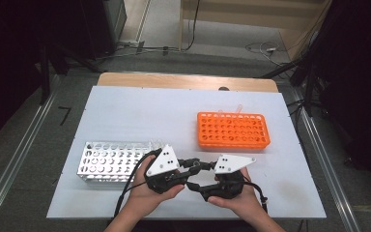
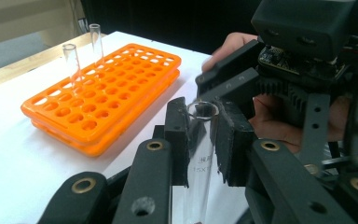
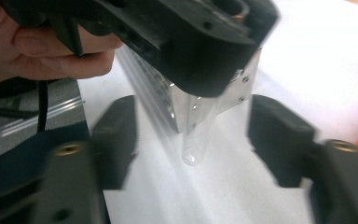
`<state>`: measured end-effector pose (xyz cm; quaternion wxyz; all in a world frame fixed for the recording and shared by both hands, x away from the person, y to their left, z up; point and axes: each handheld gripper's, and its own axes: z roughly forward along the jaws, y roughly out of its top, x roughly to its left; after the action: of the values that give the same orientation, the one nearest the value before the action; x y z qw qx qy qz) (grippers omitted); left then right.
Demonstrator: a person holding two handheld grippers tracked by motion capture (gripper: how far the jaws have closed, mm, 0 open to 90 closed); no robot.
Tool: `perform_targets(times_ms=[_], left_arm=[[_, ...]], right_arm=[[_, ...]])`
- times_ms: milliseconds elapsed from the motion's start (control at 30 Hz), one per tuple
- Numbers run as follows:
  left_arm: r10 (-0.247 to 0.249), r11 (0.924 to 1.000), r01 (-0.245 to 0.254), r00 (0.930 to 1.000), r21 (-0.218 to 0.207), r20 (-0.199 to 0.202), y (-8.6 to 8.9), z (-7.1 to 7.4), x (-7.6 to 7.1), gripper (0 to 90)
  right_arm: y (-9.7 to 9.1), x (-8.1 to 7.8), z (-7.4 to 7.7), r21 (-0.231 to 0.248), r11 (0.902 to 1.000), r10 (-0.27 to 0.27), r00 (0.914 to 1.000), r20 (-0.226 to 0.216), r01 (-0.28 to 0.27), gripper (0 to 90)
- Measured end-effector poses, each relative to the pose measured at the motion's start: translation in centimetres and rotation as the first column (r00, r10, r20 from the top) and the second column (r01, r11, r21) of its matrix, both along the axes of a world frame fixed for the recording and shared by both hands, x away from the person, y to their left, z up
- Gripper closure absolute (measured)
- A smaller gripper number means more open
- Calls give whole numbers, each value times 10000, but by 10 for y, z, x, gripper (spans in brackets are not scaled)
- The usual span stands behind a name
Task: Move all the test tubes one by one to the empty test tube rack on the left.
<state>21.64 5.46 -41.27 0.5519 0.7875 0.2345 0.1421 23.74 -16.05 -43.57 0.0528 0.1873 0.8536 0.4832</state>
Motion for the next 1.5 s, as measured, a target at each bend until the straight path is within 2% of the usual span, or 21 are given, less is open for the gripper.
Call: perform_targets(times_ms=[100,167,300,500,567,633,667,733,833,1067,1267,1500], left_arm=[[59,9999,-59,10000,-107,-44,3,3,3,765],[149,9997,-150,9999,-187,-57,5,5,6,765],[286,9992,-286,9996,-287,-36,7,10,13,765],[338,9987,-332,9993,-391,139,7,18,23,765],[390,9977,-378,9990,-559,205,9,20,23,765],[506,9969,-493,9985,-614,190,11,19,24,765],[566,9966,-552,9982,-618,212,13,19,25,765],[647,9957,-629,9976,-674,240,16,19,25,765],[852,9941,-828,9958,-701,331,22,20,24,765],[1363,9878,-1331,9901,-810,350,42,21,25,765],[1848,9784,-1799,9819,-1021,406,61,25,25,765],[2246,9699,-2188,9734,-1068,452,77,27,25,765]], right_arm=[[-3,2,2,79,9999,-115,9999,118,114,121],[-3,7,6,23,9999,-153,9997,206,153,75],[-5,20,14,276,9992,-283,9995,127,279,12],[-10,28,18,254,9991,-330,9994,55,328,0],[-13,29,17,461,9984,-343,9994,20,342,0],[-18,30,15,915,9951,-378,9992,-122,387,0],[-18,31,13,945,9947,-377,9990,-237,398,0],[-19,31,11,637,9970,-440,9990,-121,447,0],[-23,32,9,867,9954,-386,9987,-327,413,0],[-35,32,4,748,9945,-715,9971,-242,731,0],[-44,36,0,689,9916,-1076,9936,-342,1098,0],[-44,37,-3,595,9921,-1088,9936,-298,1104,0]])
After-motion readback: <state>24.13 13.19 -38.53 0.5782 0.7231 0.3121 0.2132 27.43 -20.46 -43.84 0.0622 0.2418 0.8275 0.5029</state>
